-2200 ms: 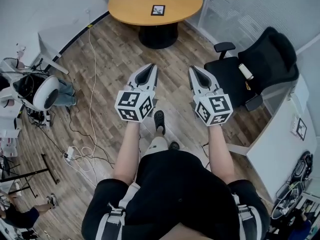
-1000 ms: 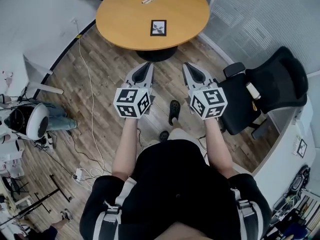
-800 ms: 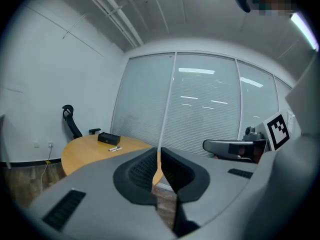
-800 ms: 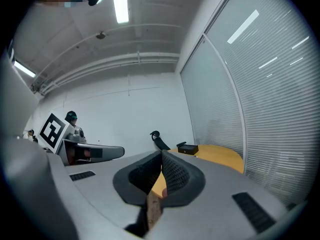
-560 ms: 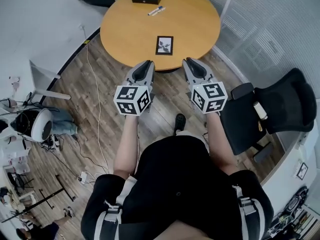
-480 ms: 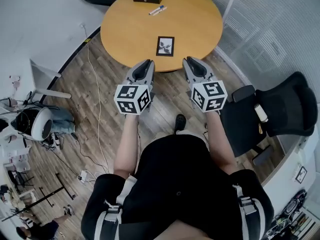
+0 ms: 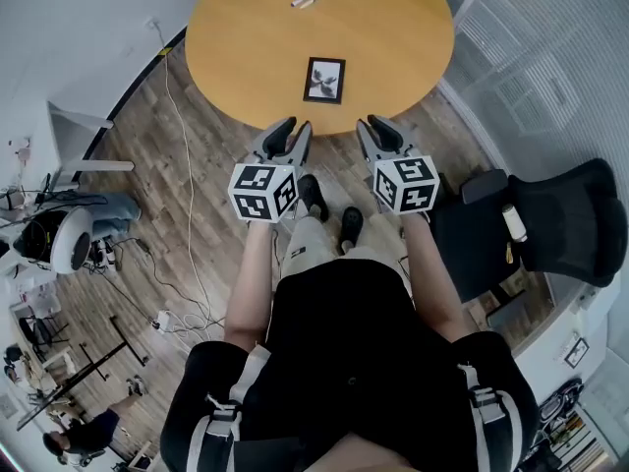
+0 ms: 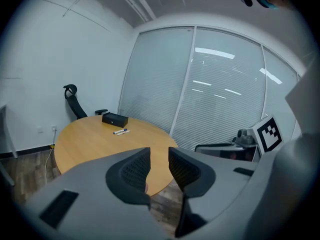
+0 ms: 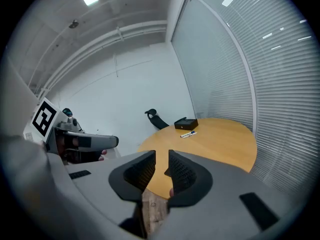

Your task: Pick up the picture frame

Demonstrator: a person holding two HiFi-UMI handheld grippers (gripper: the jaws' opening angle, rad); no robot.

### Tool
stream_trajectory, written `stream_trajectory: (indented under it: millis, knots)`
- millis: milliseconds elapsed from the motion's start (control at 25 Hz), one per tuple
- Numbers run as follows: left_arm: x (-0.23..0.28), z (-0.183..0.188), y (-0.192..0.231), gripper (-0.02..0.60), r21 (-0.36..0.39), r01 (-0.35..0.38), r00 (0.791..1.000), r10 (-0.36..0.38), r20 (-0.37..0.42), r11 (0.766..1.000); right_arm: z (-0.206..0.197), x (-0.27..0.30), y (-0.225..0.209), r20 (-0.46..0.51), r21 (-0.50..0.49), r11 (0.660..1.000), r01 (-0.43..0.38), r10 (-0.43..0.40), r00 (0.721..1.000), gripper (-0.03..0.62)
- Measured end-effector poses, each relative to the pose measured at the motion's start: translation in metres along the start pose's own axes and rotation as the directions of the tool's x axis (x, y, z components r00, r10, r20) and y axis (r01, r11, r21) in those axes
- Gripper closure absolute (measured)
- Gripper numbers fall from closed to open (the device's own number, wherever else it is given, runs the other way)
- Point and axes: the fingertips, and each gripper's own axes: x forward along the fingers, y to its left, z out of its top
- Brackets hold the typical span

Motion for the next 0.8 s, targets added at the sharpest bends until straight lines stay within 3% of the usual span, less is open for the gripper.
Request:
stream_trajectory:
  millis: [200, 560, 800]
  knots:
    - [0.035, -0.015, 0.030, 0.446, -0.013, 0.021, 0.998, -0.021, -0.058, 1.000, -0.012, 0.038, -0.016, -0.038, 0.031, 0.999, 0.026, -0.024, 0.999, 0.494]
    - [0.113, 0.004, 0.101, 0.439, -0.036, 0.058, 0.989, -0.063, -0.131, 0.998, 0.004, 0.136, -0.048, -0.130, 0.030, 0.996, 0.086, -0.082, 0.988, 0.487]
    - [0.163, -0.011, 0.146, 0.437, -0.070, 0.088, 0.974, -0.101, -0.205, 0.994, -0.004, 0.189, -0.067, -0.194, 0.052, 0.988, 0.143, -0.130, 0.972, 0.476]
